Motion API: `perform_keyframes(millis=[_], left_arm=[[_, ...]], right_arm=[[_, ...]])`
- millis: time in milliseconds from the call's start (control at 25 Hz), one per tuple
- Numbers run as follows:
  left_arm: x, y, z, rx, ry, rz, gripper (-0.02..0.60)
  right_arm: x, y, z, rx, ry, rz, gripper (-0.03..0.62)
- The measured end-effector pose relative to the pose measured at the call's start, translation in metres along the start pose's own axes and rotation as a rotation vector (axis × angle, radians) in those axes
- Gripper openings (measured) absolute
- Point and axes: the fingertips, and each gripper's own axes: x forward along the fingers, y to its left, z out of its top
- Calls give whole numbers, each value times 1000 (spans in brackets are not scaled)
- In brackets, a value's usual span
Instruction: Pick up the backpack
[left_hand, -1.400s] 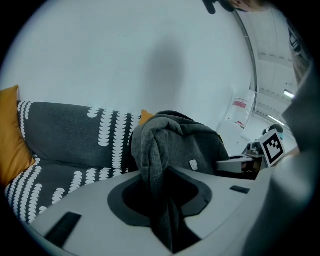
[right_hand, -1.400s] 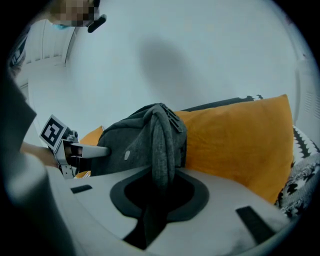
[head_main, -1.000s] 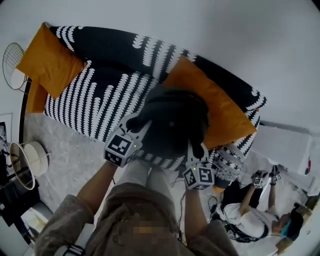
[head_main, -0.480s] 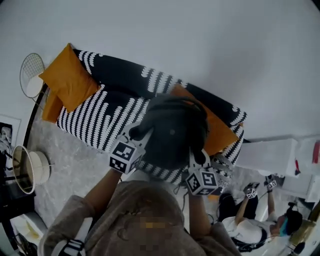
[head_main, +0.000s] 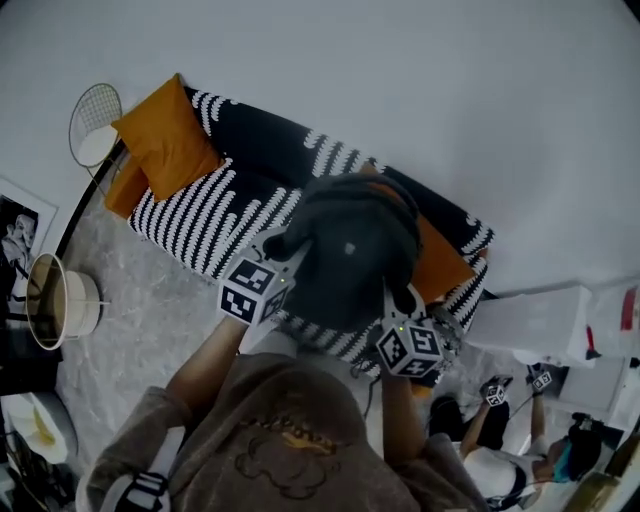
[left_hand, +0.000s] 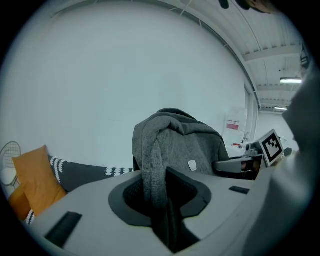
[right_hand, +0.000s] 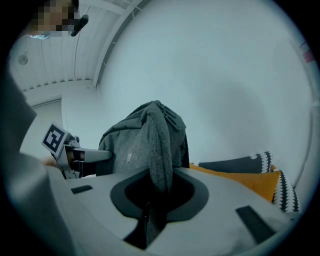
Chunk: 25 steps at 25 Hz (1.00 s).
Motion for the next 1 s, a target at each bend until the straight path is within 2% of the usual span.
perform_keyframes(millis=[480,1000], left_arm=[[-97,-22,-17,6,-21,-15,84],[-214,-47,-58,54,-34,-86,83]], right_arm=[[-65,69,-21,-4,-31,32,51],[-155,160,-73,11,-68,-47,51]])
